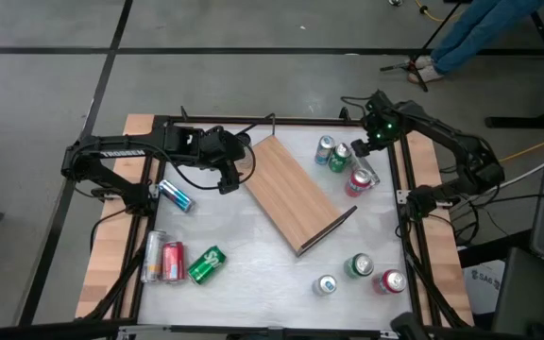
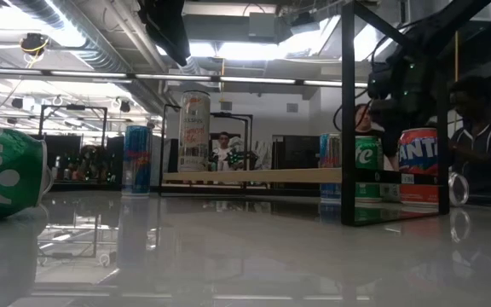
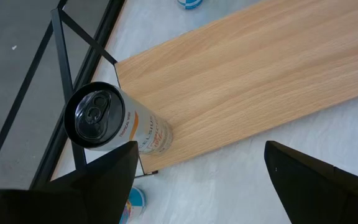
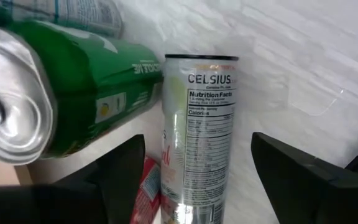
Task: Place canned beverage on shelf
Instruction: Put the top white yellow soda can on the shelf aligned with the other white yellow soda can
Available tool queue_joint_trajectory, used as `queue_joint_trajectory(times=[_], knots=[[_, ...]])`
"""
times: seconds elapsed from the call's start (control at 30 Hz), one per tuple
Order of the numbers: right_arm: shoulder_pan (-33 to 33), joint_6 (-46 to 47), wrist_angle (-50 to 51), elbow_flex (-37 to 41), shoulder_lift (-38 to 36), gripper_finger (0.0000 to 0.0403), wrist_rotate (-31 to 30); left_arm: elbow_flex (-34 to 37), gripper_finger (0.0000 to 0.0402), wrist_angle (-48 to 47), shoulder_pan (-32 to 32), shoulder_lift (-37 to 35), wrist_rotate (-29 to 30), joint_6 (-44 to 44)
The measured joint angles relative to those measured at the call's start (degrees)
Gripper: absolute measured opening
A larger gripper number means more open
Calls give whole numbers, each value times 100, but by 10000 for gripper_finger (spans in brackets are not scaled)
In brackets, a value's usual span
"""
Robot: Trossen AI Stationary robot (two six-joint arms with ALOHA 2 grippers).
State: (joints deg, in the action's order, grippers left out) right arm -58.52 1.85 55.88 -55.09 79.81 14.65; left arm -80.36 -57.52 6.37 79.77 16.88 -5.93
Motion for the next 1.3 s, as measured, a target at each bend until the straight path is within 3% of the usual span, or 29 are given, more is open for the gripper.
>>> queue_joint_trajectory(times=[0.33,1.3], knots=[[2,-279,-31,0,207,285,309,2,339,0,0,2,0,-2],[2,-388,-401,-10,1108,285,322,2,339,2,0,2,-2,-9]])
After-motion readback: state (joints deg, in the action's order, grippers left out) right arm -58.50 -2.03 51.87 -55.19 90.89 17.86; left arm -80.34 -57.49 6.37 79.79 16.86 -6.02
